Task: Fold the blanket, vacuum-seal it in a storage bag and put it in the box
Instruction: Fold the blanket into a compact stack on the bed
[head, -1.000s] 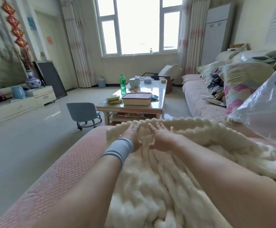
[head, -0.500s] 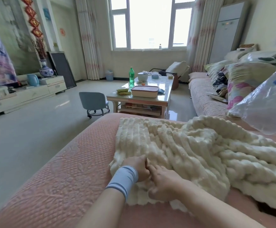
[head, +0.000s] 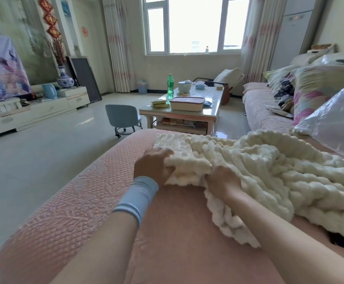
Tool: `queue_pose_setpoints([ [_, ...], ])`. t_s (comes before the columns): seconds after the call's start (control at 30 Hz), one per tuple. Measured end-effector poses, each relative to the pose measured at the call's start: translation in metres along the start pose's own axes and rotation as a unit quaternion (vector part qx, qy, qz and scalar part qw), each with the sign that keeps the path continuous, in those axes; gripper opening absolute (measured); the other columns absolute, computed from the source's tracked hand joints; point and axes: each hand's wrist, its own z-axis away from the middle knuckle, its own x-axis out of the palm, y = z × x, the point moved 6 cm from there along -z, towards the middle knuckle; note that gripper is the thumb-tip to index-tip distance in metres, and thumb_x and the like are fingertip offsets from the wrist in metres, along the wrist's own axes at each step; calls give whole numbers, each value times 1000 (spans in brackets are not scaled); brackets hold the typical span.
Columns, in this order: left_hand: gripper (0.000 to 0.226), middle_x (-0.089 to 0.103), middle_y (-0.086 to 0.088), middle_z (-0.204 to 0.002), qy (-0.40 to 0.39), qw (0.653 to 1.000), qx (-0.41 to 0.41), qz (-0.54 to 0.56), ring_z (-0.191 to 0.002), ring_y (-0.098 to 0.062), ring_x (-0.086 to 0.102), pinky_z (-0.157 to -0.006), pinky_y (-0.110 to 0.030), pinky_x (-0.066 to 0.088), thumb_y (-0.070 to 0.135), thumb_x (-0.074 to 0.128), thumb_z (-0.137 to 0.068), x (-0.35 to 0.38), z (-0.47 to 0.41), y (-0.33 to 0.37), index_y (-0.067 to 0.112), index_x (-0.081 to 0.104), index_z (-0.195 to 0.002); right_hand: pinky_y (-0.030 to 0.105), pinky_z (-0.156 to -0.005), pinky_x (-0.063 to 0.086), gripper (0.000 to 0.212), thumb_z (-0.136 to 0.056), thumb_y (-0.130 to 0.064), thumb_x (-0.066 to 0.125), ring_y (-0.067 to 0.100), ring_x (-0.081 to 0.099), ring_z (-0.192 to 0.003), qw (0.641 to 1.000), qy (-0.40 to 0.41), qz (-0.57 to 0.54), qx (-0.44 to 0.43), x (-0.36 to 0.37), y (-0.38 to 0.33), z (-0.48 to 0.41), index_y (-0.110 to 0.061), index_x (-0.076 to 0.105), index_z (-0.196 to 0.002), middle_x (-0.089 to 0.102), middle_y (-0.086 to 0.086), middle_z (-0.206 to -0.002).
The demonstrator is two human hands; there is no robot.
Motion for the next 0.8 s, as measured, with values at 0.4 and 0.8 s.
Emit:
queue_pose_setpoints([
  [0.4, 126, -5, -14, -160, 47, 996, 75, 23, -149, -34, 0, -116, -53, 18, 48, 84, -55, 21, -1, 17, 29, 6, -153, 34, -78, 46, 32, -92, -37, 40, 26, 61, -97, 997, -54, -62, -1, -13, 4, -11, -20, 62, -109, 63, 0, -103],
  [0.8, 32, 69, 2, -108, -29, 990, -23, -133, -102, -24, 62, -91, -37, 40, 15, 53, -85, -37, 25, -73, 33, 67, -108, 29, -97, 44, 81, -67, -53, 73, 14, 51, -119, 956, -177, -51, -227, 20, -68, 54, -34, 41, -139, 50, -11, -131],
])
